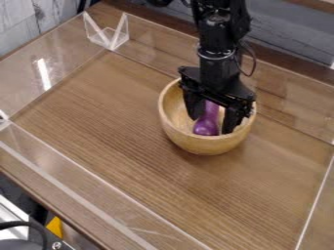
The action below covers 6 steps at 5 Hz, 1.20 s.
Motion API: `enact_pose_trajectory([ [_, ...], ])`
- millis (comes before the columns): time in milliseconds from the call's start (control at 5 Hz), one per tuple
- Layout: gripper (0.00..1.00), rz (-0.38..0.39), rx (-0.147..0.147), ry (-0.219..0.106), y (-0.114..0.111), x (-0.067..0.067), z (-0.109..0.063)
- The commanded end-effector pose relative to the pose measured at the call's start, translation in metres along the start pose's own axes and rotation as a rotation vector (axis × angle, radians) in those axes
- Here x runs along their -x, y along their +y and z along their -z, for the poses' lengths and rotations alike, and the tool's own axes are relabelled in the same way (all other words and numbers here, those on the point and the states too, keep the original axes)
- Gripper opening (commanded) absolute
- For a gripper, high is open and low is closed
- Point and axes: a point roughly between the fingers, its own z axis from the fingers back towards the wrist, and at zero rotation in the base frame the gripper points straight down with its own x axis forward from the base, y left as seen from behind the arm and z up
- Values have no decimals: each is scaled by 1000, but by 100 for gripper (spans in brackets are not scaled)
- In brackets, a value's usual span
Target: Put the purple eggplant in the brown bowl
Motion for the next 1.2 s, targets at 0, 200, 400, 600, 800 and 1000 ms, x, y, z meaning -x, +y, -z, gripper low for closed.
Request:
enact_pose_trajectory([
  [0,0,14,-7,-54,-2,-8,-15],
  [200,100,17,-21,-64,-2,-9,-19],
  [400,100,10,-19,-65,-1,-8,-23],
  [600,100,3,-16,-67,-1,-7,-28],
  [800,100,-4,-14,-69,1,-6,-33],
  [1000,100,-12,-11,-72,2,-5,-38],
])
